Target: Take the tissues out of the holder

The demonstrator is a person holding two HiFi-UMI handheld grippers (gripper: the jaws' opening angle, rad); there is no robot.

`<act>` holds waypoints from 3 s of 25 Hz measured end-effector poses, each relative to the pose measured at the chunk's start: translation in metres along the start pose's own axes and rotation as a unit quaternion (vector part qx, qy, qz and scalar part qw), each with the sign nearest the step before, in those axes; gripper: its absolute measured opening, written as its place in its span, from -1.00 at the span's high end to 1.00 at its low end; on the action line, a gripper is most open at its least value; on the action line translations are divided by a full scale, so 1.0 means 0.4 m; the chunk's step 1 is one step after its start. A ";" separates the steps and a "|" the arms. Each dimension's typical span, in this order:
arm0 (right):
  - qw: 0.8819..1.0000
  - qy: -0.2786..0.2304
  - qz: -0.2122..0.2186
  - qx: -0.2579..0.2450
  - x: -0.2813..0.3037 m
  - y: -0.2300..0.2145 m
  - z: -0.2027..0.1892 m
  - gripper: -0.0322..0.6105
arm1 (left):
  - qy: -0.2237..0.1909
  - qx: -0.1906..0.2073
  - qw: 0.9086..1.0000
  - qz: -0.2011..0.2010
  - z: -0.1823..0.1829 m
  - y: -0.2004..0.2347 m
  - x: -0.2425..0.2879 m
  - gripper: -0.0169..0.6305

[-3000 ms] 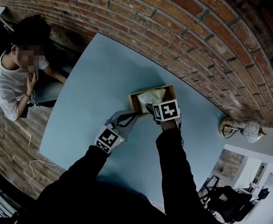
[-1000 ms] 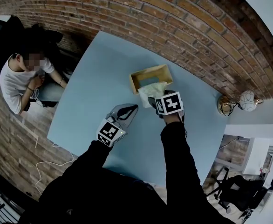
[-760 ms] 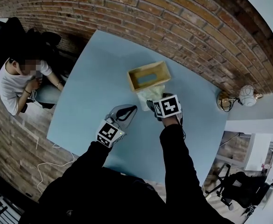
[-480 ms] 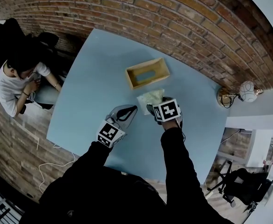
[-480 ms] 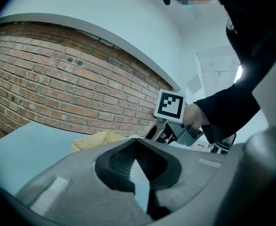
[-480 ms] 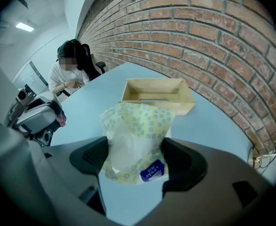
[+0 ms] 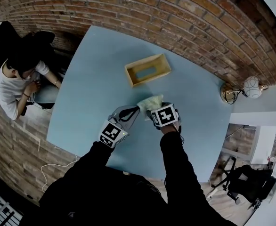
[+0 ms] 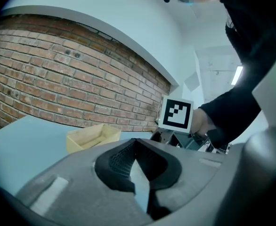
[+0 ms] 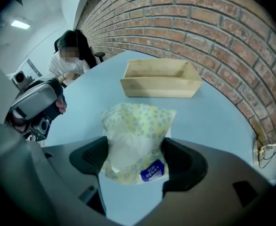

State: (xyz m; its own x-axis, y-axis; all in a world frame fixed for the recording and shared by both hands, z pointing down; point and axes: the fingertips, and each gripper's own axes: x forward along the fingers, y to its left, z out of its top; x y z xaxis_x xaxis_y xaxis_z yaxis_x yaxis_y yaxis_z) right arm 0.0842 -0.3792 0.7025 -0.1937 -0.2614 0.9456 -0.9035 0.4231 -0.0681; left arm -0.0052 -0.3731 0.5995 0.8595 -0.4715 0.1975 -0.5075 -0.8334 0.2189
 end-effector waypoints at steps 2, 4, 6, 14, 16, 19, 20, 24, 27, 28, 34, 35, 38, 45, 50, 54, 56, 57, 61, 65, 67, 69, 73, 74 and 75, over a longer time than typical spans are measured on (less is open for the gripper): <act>1.000 0.004 -0.001 -0.001 0.011 0.000 -0.008 -0.27 | 0.002 0.000 1.000 -0.001 -0.004 0.003 0.003 0.97; 1.000 0.008 -0.002 -0.006 0.023 -0.002 -0.015 -0.28 | 0.003 0.000 1.000 -0.001 -0.009 0.006 0.006 0.97; 1.000 0.013 -0.003 -0.009 0.036 -0.005 -0.023 -0.28 | 0.005 0.000 1.000 0.000 -0.016 0.008 0.008 0.97; 1.000 0.016 0.005 -0.006 0.055 -0.010 -0.032 -0.28 | 0.008 -0.006 1.000 -0.003 -0.023 0.009 0.008 0.97; 1.000 0.016 0.011 -0.002 0.057 -0.010 -0.034 -0.28 | 0.008 -0.006 1.000 -0.003 -0.023 0.006 0.008 0.97; 1.000 0.018 0.015 0.004 0.058 -0.010 -0.038 -0.29 | 0.009 -0.006 1.000 -0.004 -0.019 0.005 0.007 0.97; 1.000 0.018 0.016 0.004 0.058 -0.009 -0.038 -0.31 | 0.009 -0.006 1.000 -0.003 -0.017 0.007 0.007 0.97; 1.000 0.018 0.021 -0.003 0.059 -0.008 -0.034 -0.41 | 0.008 -0.005 1.000 0.000 -0.013 0.016 0.006 0.97; 0.999 0.012 0.030 0.001 0.053 -0.002 -0.031 -0.52 | 0.007 -0.004 1.000 -0.001 -0.008 0.016 0.006 0.97; 0.999 0.010 0.032 0.002 0.050 0.001 -0.029 -0.54 | 0.008 -0.004 1.000 -0.001 -0.006 0.017 0.005 0.97; 0.999 -0.014 0.036 0.006 0.007 0.008 -0.004 -0.59 | 0.006 0.002 1.000 -0.002 0.014 0.020 0.003 0.97; 0.999 -0.020 0.035 0.006 -0.003 0.007 0.003 -0.59 | 0.004 0.004 1.000 -0.003 0.021 0.019 0.002 0.97; 0.999 -0.037 0.033 0.006 -0.037 0.006 0.024 -0.59 | 0.001 0.007 1.000 -0.003 0.033 0.017 -0.002 0.97; 0.993 -0.093 0.054 0.040 -0.125 0.023 0.050 -0.58 | 0.006 0.034 0.999 -0.017 0.066 -0.010 -0.014 0.97; 0.984 -0.151 0.069 0.060 -0.185 0.044 0.034 -0.58 | 0.013 0.039 0.999 -0.029 0.086 -0.035 -0.033 0.97; 0.974 -0.194 0.092 0.073 -0.245 0.074 0.022 -0.58 | 0.013 0.044 0.998 -0.041 0.106 -0.059 -0.056 0.97; 0.967 -0.222 0.101 0.073 -0.286 0.089 0.022 -0.58 | 0.010 0.047 0.998 -0.049 0.123 -0.078 -0.071 0.97; 0.962 -0.241 0.105 0.070 -0.311 0.097 0.025 -0.58 | 0.008 0.047 0.997 -0.053 0.135 -0.090 -0.078 0.97; 0.938 -0.324 0.117 0.045 -0.421 0.131 0.041 -0.55 | 0.002 0.049 0.996 -0.070 0.177 -0.149 -0.102 0.97; 0.918 -0.372 0.131 0.025 -0.508 0.180 0.020 -0.20 | -0.008 0.041 0.996 -0.081 0.215 -0.217 -0.144 0.97; 0.910 -0.391 0.141 0.014 -0.543 0.207 0.002 -0.07 | -0.013 0.036 0.996 -0.082 0.231 -0.250 -0.168 0.97; 0.901 -0.408 0.148 0.011 -0.571 0.231 -0.019 0.05 | -0.016 0.031 0.996 -0.084 0.242 -0.281 -0.191 0.97; 0.886 -0.441 0.141 0.016 -0.629 0.261 -0.062 0.43 | -0.021 0.033 0.994 -0.098 0.271 -0.348 -0.221 0.97; 0.884 -0.449 0.128 0.013 -0.643 0.264 -0.072 0.58 | -0.023 0.032 0.994 -0.100 0.275 -0.363 -0.227 0.97; 0.882 -0.456 0.115 0.010 -0.654 0.268 -0.084 0.74 | -0.023 0.029 0.994 -0.101 0.277 -0.377 -0.234 0.97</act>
State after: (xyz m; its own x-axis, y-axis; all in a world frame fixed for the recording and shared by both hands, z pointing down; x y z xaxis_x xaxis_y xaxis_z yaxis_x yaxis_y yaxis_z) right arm 0.0508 -0.2363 0.4584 -0.5921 -0.7637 0.2572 -0.8047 0.5433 -0.2393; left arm -0.0024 -0.2352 0.4422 0.9458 -0.3053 0.1104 -0.3217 -0.9270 0.1930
